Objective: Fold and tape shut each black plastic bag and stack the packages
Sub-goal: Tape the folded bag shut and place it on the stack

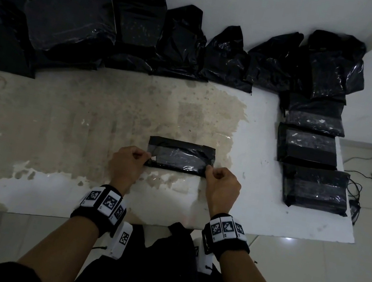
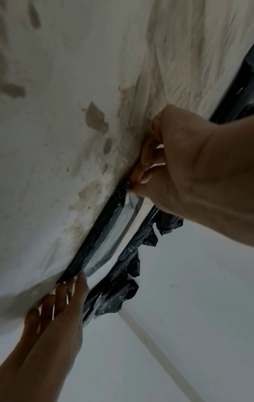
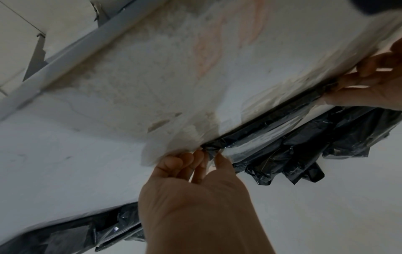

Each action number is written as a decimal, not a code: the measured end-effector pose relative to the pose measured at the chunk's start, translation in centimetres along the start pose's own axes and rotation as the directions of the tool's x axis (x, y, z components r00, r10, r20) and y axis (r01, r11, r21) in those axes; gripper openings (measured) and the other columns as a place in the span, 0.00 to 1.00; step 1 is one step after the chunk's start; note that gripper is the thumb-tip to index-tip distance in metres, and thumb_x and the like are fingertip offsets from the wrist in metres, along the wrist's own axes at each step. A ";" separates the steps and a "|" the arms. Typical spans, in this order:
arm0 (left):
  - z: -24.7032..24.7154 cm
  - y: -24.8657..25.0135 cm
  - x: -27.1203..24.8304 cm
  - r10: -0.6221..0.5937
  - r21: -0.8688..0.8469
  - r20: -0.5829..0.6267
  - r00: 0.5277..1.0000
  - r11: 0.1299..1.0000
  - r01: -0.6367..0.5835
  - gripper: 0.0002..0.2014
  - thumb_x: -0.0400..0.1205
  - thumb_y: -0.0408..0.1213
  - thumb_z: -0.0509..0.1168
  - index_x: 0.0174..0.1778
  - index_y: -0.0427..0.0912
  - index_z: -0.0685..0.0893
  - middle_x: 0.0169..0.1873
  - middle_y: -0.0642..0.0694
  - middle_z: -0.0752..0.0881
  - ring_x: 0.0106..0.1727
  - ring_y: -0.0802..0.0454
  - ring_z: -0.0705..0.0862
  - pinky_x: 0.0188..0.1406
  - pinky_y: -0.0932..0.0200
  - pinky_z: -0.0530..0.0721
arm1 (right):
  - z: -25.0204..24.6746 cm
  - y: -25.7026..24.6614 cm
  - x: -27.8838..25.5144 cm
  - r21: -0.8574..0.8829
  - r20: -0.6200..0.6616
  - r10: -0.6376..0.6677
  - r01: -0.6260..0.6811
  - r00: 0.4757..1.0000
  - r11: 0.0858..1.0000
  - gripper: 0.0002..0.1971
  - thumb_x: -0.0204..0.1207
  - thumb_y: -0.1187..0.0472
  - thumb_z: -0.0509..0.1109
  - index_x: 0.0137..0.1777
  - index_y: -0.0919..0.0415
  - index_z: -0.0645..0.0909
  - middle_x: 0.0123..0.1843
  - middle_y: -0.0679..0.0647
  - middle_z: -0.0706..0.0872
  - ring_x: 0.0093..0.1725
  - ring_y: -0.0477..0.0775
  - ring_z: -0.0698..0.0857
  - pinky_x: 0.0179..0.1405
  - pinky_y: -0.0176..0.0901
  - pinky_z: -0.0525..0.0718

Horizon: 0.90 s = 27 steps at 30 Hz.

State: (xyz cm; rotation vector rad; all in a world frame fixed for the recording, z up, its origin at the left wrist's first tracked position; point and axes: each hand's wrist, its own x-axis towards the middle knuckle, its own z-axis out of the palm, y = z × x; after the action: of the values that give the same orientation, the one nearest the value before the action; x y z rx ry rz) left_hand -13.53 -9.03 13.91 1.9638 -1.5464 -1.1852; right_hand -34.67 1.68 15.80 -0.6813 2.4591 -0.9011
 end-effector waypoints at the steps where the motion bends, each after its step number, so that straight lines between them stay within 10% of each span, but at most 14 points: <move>1: 0.0 0.0 -0.1 0.015 0.014 -0.007 1.000 1.000 -0.015 0.08 0.80 0.42 0.76 0.41 0.41 0.92 0.36 0.48 0.89 0.36 0.54 0.86 0.36 0.62 0.81 | -0.1 0.1 0.1 0.006 0.001 0.018 -0.018 1.000 1.000 0.13 0.78 0.51 0.77 0.38 0.59 0.89 0.31 0.43 0.84 0.31 0.42 0.80 0.35 0.36 0.72; 11: -0.4 -0.3 -0.4 0.097 0.082 -0.026 0.995 0.992 -0.095 0.09 0.82 0.44 0.74 0.43 0.42 0.90 0.37 0.48 0.89 0.39 0.50 0.87 0.38 0.58 0.82 | -1.3 0.7 0.2 0.102 -0.025 0.140 -0.137 0.990 0.985 0.18 0.79 0.54 0.71 0.28 0.60 0.81 0.24 0.49 0.82 0.28 0.47 0.78 0.36 0.41 0.71; 15: -0.8 -0.5 -0.7 0.173 0.186 -0.115 0.978 0.971 -0.150 0.10 0.81 0.45 0.72 0.50 0.45 0.81 0.44 0.46 0.87 0.44 0.45 0.86 0.47 0.47 0.86 | -1.4 0.8 -0.3 0.066 -0.109 -0.014 0.021 0.994 0.998 0.13 0.81 0.54 0.71 0.35 0.56 0.79 0.31 0.47 0.83 0.33 0.48 0.80 0.37 0.41 0.72; 19: -0.1 0.0 -2.6 0.605 0.373 0.009 0.796 0.737 -0.564 0.15 0.85 0.44 0.62 0.64 0.41 0.79 0.59 0.42 0.81 0.57 0.42 0.79 0.56 0.49 0.75 | -0.1 -0.1 -2.1 -0.119 -0.034 -0.473 0.466 0.880 0.877 0.03 0.82 0.57 0.69 0.52 0.54 0.83 0.46 0.48 0.84 0.48 0.51 0.77 0.41 0.46 0.75; 23: 2.7 -1.6 -3.2 0.743 0.409 0.403 0.534 0.376 -0.831 0.28 0.91 0.46 0.48 0.84 0.33 0.66 0.84 0.36 0.65 0.86 0.38 0.62 0.83 0.39 0.63 | 2.9 0.8 -3.6 -0.264 0.253 -0.700 0.744 0.668 0.614 0.24 0.88 0.52 0.60 0.77 0.67 0.77 0.74 0.64 0.80 0.76 0.65 0.76 0.75 0.58 0.76; 27: 3.7 -2.7 -2.9 0.701 0.515 0.473 0.533 0.271 -0.813 0.31 0.91 0.47 0.48 0.87 0.31 0.57 0.87 0.31 0.55 0.88 0.33 0.52 0.83 0.32 0.63 | 4.3 2.4 -4.2 -0.343 0.427 -0.696 0.816 0.576 0.465 0.30 0.92 0.49 0.50 0.84 0.72 0.64 0.87 0.69 0.63 0.87 0.66 0.61 0.83 0.63 0.68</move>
State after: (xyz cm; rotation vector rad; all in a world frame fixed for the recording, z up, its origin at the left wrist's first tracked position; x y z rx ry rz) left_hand -14.91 -4.68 10.91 1.0012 -2.8590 -0.2880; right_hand -29.72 3.70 12.18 -2.0929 2.1103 -0.3344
